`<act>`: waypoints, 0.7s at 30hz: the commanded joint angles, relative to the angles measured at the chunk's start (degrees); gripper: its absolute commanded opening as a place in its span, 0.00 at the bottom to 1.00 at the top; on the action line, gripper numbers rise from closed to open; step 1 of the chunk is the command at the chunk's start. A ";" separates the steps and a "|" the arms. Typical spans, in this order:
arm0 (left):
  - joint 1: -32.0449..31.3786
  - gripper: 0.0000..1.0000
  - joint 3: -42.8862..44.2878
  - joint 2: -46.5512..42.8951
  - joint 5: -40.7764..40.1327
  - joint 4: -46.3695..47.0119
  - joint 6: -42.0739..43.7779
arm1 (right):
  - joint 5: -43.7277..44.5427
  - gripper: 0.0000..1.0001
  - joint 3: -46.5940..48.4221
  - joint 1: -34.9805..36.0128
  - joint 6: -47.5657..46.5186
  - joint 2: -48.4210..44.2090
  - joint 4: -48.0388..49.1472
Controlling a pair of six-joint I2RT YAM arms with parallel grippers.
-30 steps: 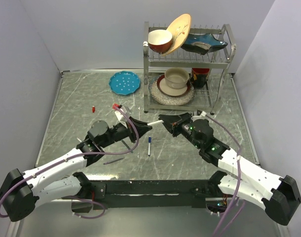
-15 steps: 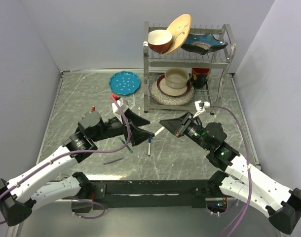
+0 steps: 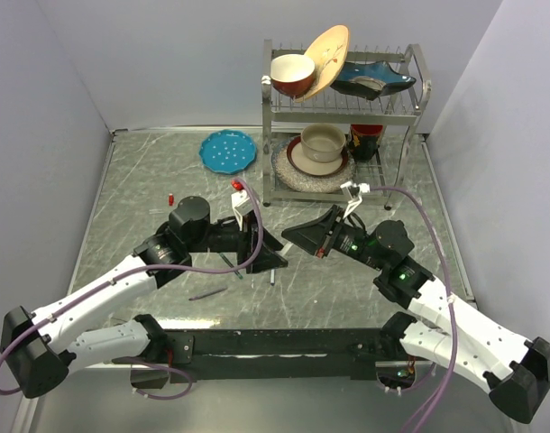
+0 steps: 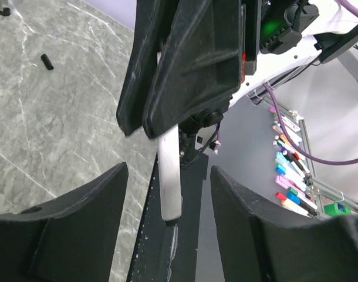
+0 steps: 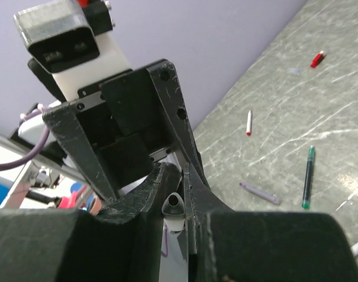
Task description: Insert the pens into the pen caps
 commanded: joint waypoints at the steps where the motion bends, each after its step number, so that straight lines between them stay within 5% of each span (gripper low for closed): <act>1: -0.08 0.60 1.94 1.20 2.35 2.59 0.95 | -3.73 0.00 2.55 -0.12 -1.30 0.93 4.04; 4: -0.08 0.42 1.94 2.51 3.84 3.82 0.77 | -4.08 0.00 1.76 -0.12 -1.12 0.93 4.92; 5: -0.08 0.23 1.76 3.13 4.11 4.17 1.03 | -4.35 0.00 1.84 -0.12 -1.04 1.02 4.75; 6: -0.08 0.14 1.59 3.31 4.19 4.44 0.95 | -4.70 0.01 1.93 -0.21 -1.21 1.02 4.48; 7: -0.08 0.07 1.32 3.31 4.02 4.70 0.95 | -4.70 0.06 2.02 -0.12 -1.21 1.02 4.13; 8: -0.08 0.01 0.80 2.96 3.67 4.96 0.95 | -4.09 0.23 2.02 -0.12 -1.30 0.67 3.61; 11: 0.01 0.01 -0.26 0.95 -0.10 4.71 2.00 | 0.11 0.53 2.19 -0.12 -1.56 -1.44 -0.16; 13: 0.01 0.01 -0.87 -0.20 -4.74 3.21 2.97 | 4.24 0.63 2.98 -0.21 -2.00 -3.99 -6.30; 21: 0.36 0.01 -3.52 -6.45 -19.17 -1.53 5.08 | 32.19 0.65 8.78 -1.43 -4.12 -5.85 -31.36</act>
